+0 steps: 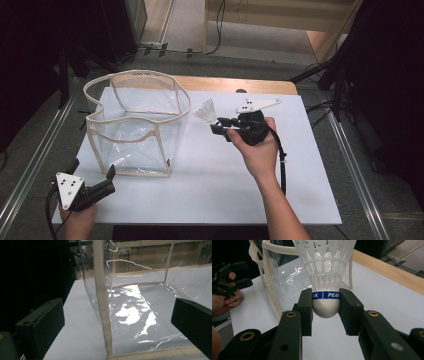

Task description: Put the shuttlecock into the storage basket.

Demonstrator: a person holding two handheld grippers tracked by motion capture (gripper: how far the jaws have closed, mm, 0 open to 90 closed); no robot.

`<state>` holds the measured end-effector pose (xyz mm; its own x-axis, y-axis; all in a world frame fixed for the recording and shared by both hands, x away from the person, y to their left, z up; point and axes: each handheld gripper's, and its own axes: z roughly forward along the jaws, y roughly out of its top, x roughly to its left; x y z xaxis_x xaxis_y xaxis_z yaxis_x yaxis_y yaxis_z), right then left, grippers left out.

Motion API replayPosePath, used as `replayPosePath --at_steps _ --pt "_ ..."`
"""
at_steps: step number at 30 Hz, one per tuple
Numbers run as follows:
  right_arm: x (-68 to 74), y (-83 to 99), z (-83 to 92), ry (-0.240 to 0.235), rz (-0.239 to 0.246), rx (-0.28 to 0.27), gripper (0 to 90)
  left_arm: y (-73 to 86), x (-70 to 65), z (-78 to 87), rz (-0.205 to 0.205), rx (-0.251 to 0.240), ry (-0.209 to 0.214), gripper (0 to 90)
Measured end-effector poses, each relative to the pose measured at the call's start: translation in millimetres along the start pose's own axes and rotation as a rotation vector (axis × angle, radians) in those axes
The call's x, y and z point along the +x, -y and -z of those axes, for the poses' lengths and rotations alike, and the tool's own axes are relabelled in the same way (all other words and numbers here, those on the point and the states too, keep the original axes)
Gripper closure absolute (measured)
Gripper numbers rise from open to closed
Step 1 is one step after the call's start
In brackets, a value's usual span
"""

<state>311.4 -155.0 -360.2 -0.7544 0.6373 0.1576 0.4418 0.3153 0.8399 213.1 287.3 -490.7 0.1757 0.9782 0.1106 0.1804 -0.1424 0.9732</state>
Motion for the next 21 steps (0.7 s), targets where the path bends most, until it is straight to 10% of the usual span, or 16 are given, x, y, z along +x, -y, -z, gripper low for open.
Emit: replayPosePath --at_steps 21 --pt "6.2 -29.9 -10.6 -0.011 0.036 -0.014 62.9 0.0 0.7 -0.2 0.013 -0.005 0.007 0.0"
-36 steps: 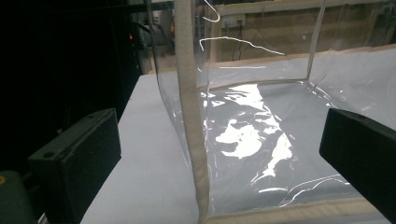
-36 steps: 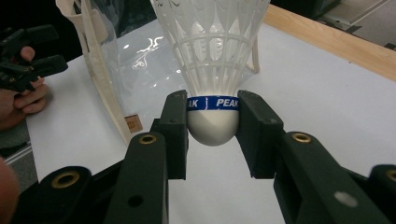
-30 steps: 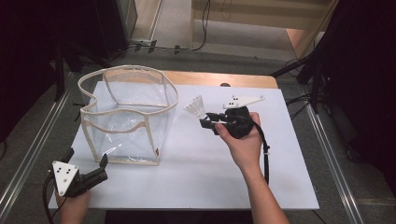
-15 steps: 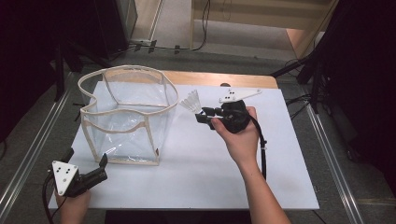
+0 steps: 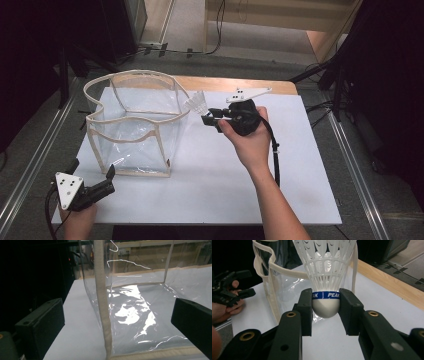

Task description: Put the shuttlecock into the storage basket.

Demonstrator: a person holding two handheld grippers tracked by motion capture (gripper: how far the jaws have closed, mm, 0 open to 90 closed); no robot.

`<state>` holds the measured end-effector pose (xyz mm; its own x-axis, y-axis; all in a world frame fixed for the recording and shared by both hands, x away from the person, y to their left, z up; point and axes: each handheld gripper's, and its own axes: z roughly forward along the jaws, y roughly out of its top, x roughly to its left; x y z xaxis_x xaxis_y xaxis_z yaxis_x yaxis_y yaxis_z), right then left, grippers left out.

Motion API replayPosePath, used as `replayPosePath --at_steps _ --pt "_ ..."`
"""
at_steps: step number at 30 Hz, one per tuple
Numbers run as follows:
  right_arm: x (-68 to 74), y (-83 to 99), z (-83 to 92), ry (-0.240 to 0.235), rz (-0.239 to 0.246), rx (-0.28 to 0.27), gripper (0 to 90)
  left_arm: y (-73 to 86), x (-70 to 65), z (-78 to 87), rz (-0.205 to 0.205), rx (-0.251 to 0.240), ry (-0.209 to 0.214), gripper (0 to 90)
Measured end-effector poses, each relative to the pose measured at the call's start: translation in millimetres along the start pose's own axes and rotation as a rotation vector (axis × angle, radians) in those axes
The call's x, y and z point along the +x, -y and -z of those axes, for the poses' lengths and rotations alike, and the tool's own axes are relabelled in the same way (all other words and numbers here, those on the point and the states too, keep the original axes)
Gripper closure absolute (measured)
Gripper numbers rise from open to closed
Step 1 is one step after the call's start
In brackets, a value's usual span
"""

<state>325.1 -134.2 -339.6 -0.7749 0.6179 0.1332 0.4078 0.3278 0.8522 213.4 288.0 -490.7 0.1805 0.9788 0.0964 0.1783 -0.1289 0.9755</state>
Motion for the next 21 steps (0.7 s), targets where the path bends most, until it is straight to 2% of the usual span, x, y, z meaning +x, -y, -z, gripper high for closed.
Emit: replayPosePath --at_steps 11,21 --pt "3.2 -15.0 -7.5 -0.010 0.021 -0.009 62.9 -0.1 -0.1 -0.1 -0.005 0.000 -0.001 0.0" --pt "4.1 -21.3 -18.9 -0.007 0.026 -0.015 62.9 0.0 0.1 0.1 -0.004 0.000 0.002 0.0"
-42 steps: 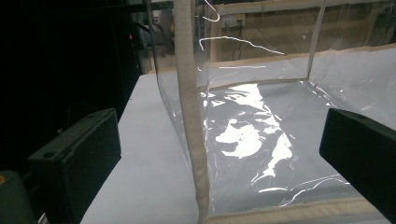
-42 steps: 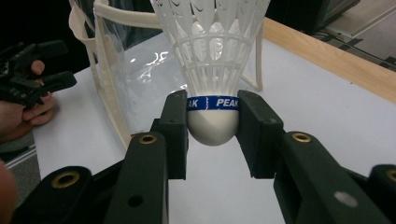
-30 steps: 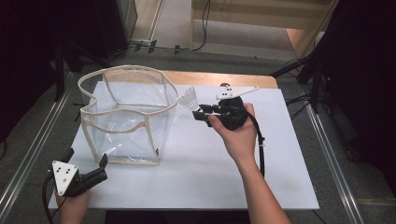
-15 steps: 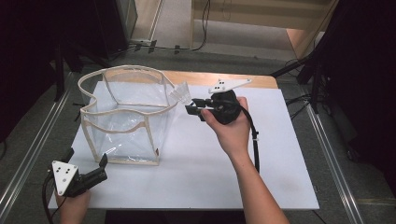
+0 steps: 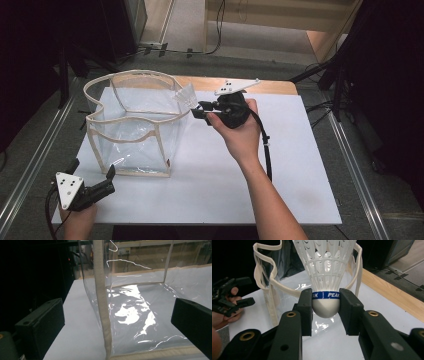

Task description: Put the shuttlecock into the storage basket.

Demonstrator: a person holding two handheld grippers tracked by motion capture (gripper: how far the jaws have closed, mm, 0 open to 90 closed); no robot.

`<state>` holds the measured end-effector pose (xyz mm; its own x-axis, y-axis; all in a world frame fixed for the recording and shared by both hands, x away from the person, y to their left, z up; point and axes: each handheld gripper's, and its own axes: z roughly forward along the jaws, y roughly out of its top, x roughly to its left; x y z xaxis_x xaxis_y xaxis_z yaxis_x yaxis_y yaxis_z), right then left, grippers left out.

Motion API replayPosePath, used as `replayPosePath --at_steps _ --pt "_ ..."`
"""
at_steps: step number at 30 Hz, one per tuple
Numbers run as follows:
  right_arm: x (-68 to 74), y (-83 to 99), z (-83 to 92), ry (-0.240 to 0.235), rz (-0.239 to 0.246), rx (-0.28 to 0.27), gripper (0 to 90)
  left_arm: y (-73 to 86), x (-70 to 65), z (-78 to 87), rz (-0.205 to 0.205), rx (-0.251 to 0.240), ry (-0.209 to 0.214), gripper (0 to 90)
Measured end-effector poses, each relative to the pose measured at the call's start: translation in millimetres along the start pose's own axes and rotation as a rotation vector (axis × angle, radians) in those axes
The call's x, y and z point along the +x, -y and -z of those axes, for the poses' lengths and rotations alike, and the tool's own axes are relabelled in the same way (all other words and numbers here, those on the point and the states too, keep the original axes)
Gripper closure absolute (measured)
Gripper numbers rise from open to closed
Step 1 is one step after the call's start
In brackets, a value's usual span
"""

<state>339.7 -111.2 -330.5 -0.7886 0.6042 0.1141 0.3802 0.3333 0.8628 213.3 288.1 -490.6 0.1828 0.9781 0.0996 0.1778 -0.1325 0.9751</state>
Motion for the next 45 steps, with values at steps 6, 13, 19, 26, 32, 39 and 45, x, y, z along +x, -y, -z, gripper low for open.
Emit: replayPosePath --at_steps 6,13,19,26,32,39,45 --pt "0.4 -3.9 -7.4 -0.002 -0.003 -0.003 62.9 -0.1 -0.2 -0.1 -0.002 0.001 -0.001 0.0" --pt "1.6 -8.9 -14.6 -0.009 0.001 -0.005 62.9 -0.2 0.3 0.0 0.002 0.003 -0.002 0.0" --pt "2.3 -12.3 -22.0 -0.005 0.001 -0.002 62.9 0.0 0.1 -0.1 0.001 0.000 0.000 0.0" --pt "3.3 -15.8 -30.7 -0.006 0.002 -0.002 62.9 0.0 -0.2 -0.1 -0.002 0.000 0.000 0.0" --pt "4.9 -16.6 -35.3 0.056 0.014 -0.014 60.5 0.0 -0.3 0.0 -0.003 0.000 0.001 0.0" --pt "3.4 -14.3 -21.5 0.033 0.003 -0.093 8.1 0.1 -0.4 -0.2 -0.001 0.000 0.001 0.0" --pt "-2.3 1.4 -11.1 0.026 0.002 -0.086 0.0 0.0 -0.4 -0.1 -0.005 0.004 -0.001 0.0"
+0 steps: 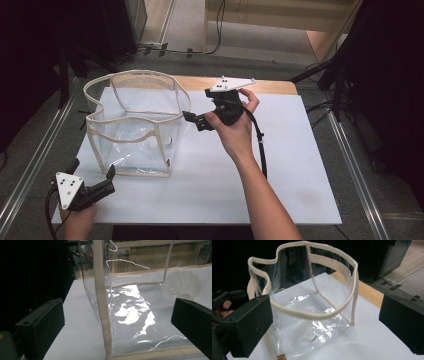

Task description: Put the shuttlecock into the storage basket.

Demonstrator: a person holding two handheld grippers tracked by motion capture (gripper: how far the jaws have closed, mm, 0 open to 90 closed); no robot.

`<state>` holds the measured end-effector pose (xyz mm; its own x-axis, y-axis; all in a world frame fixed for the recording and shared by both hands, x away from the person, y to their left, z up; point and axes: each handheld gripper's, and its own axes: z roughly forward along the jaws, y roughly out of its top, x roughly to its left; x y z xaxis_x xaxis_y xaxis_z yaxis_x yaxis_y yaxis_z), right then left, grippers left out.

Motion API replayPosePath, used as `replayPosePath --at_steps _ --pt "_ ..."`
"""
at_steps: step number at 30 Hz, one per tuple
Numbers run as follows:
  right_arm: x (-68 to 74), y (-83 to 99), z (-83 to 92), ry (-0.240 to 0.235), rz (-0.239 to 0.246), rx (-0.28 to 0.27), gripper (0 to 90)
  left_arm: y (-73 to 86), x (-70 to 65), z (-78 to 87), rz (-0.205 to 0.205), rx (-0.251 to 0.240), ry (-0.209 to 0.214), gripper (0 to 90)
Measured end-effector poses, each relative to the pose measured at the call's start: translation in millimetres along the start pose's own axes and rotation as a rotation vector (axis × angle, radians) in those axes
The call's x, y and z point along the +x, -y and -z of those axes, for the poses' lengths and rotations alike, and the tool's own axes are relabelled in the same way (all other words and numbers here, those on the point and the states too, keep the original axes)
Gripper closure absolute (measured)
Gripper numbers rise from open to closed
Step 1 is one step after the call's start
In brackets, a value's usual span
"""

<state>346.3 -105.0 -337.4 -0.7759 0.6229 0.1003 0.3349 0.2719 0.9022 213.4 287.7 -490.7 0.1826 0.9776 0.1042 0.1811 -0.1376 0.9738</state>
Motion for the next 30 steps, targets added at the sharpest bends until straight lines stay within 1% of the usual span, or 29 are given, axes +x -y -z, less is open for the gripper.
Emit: replayPosePath --at_steps 2,8,10,12,13,20,24,26,28,30 --pt "-1.9 7.6 4.2 0.011 0.003 0.000 0.0 0.0 -0.1 0.1 -0.002 0.001 0.000 0.0" --pt "-9.0 31.5 15.3 0.028 -0.018 0.005 0.0 0.0 0.2 0.0 0.001 0.000 0.000 0.0" --pt "-10.2 39.7 19.4 0.022 -0.014 -0.002 0.0 0.0 0.2 0.0 0.002 0.001 0.000 0.0" --pt "-10.6 48.3 23.4 -0.001 -0.007 -0.009 0.0 0.0 0.3 -0.1 0.003 -0.001 0.001 0.0" --pt "-10.6 53.5 25.7 -0.001 -0.005 -0.010 0.0 0.0 0.3 0.0 0.003 0.000 0.000 0.0" --pt "-8.8 78.5 36.3 0.032 -0.008 0.000 0.0 0.0 -0.1 0.1 0.000 0.001 -0.002 0.0" --pt "-10.0 92.5 41.3 0.038 -0.031 -0.008 0.0 0.1 -0.1 0.2 0.002 -0.001 -0.002 0.0" --pt "-10.6 99.2 43.4 0.040 -0.034 -0.016 0.0 0.1 0.0 0.3 0.002 -0.002 -0.001 0.0" --pt "-10.4 105.8 46.0 0.054 -0.040 -0.017 0.0 0.1 0.1 0.3 0.003 -0.002 -0.001 0.0" --pt "-11.4 111.9 47.8 0.059 -0.036 -0.022 0.0 0.1 0.0 0.2 0.002 -0.002 -0.002 0.0"
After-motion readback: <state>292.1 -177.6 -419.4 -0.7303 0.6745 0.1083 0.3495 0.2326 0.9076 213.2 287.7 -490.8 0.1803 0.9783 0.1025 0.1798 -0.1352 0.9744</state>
